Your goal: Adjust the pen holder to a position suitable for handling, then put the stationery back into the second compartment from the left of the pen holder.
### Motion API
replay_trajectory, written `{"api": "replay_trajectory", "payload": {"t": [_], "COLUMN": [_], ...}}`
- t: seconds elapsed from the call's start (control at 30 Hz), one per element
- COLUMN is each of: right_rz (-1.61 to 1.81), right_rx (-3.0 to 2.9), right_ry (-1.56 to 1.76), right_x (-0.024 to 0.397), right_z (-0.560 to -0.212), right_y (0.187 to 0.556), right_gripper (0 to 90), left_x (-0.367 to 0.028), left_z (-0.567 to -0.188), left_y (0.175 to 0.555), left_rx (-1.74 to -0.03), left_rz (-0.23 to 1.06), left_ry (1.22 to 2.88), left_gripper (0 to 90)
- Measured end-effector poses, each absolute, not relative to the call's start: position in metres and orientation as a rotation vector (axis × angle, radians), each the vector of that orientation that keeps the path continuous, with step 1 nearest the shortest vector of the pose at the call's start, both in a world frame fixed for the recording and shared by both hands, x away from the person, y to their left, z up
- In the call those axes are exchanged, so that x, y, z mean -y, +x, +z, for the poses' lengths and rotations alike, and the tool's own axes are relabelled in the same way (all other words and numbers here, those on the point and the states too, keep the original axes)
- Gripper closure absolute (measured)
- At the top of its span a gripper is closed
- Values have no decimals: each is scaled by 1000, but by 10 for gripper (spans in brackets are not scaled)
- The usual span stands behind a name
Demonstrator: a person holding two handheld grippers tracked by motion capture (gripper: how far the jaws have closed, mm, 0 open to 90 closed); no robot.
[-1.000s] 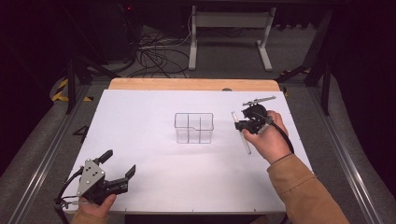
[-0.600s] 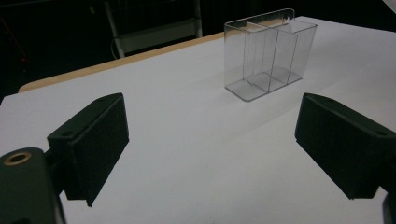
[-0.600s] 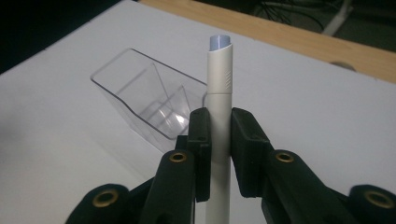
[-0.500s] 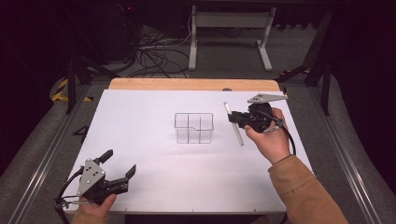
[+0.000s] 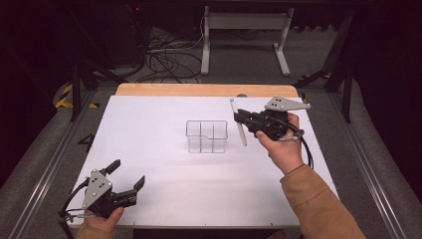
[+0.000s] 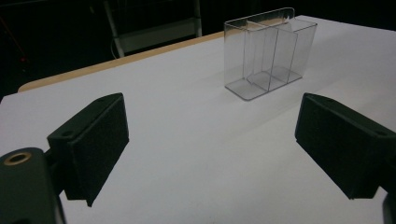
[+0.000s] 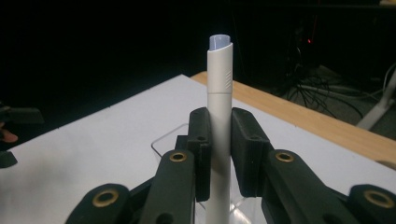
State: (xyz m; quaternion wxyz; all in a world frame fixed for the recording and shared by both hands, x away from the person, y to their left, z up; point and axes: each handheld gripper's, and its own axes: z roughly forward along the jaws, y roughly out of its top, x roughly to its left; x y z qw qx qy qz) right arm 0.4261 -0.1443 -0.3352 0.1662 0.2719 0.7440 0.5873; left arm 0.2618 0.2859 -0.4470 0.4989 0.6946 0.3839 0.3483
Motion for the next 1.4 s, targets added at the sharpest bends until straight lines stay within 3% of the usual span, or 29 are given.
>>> {"api": "replay_trajectory", "payload": {"t": [1.4], "right_rz": [1898], "right_rx": [-1877], "right_ry": [557], "right_x": [108], "right_z": [-347], "right_y": [444], "right_gripper": [793], "left_x": [-286], "left_z": [-447], "left_y": [261], "left_rx": [-929], "left_rz": [843], "left_ry": [1682], "left_gripper": [104]}}
